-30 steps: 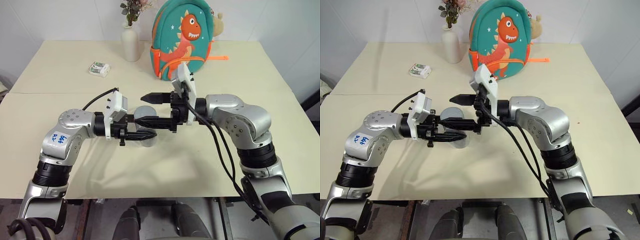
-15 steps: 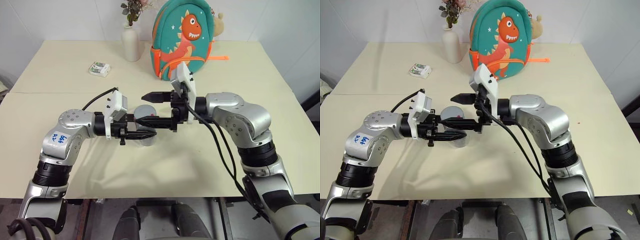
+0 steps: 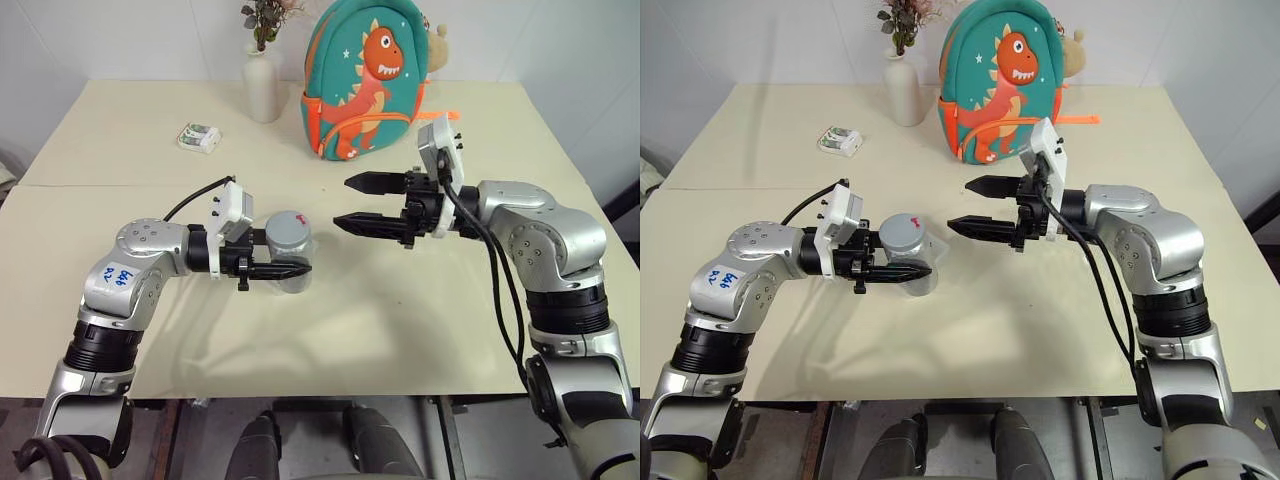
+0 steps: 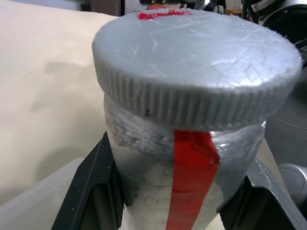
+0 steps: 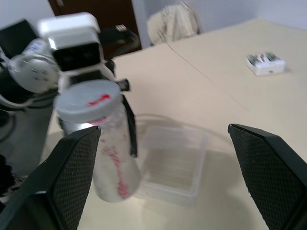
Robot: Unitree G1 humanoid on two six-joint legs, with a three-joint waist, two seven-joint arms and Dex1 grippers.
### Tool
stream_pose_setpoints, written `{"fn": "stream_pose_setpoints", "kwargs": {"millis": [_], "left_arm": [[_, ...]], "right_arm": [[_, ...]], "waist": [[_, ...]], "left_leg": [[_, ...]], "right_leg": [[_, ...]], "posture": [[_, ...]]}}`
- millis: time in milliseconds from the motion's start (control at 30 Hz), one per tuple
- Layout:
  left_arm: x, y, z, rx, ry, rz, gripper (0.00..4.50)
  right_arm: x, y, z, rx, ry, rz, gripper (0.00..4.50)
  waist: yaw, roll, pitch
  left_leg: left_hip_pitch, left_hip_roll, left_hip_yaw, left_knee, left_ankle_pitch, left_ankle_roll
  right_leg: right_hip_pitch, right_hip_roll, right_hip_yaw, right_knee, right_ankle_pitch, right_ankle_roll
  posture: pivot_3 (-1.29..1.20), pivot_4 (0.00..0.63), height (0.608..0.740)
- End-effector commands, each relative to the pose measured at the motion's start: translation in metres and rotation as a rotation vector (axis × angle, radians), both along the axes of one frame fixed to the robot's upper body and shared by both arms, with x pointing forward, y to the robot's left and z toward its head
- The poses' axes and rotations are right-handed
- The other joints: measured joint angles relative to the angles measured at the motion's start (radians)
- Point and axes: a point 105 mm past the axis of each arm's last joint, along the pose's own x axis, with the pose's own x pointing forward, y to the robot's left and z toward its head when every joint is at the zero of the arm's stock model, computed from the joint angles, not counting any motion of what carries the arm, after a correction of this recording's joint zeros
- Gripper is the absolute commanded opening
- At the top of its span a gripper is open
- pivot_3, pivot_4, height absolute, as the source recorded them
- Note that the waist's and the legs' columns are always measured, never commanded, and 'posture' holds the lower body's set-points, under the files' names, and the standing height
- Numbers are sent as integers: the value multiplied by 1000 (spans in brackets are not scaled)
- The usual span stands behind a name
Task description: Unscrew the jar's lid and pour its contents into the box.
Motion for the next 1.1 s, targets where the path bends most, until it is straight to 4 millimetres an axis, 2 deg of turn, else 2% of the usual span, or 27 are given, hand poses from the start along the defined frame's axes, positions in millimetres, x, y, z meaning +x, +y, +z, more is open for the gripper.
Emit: {"fn": "stream_pose_setpoints", "kwargs": {"millis": [33, 233, 367, 467, 833, 1100], "left_arm": [[-2, 0, 14, -9, -62, -12, 1992], [0, -1, 14, -8, -66, -5, 1992], [3, -3, 14, -10, -69, 9, 1992], [4, -5, 15, -13, -70, 12, 1992], [7, -7, 19, -21, -74, 28, 1992], [7, -8, 18, -26, -70, 29, 1992]], "right_arm": [[-13, 8, 18, 45, -57, 58, 4476], [-18, 40, 25, 72, -72, 80, 4476], [-19, 62, 21, 57, -74, 54, 4476], [-22, 69, 18, 45, -80, 55, 4476], [-19, 80, 9, 6, -91, 17, 4476], [-4, 71, 13, 29, -94, -48, 4476]], "waist": [[0, 0, 0], [-2, 0, 0], [1, 0, 0], [2, 0, 0], [-1, 0, 0], [0, 0, 0]], "left_leg": [[0, 0, 0, 0, 0, 0], [0, 0, 0, 1, 0, 0], [0, 0, -1, 1, 0, 0], [0, 0, -1, 1, 0, -1], [0, 0, -1, 1, 0, -1], [0, 0, -1, 1, 0, -1]], "right_leg": [[0, 0, 0, 0, 0, 0], [0, 0, 0, 2, 0, 0], [0, 0, 0, 2, 0, 0], [0, 0, 0, 2, 0, 0], [-1, 0, 0, 3, 0, 0], [-1, 0, 0, 3, 0, 0]], "posture": [[0, 150, 740], [0, 150, 740], [0, 150, 740], [0, 150, 740], [0, 150, 740], [0, 150, 740]]}}
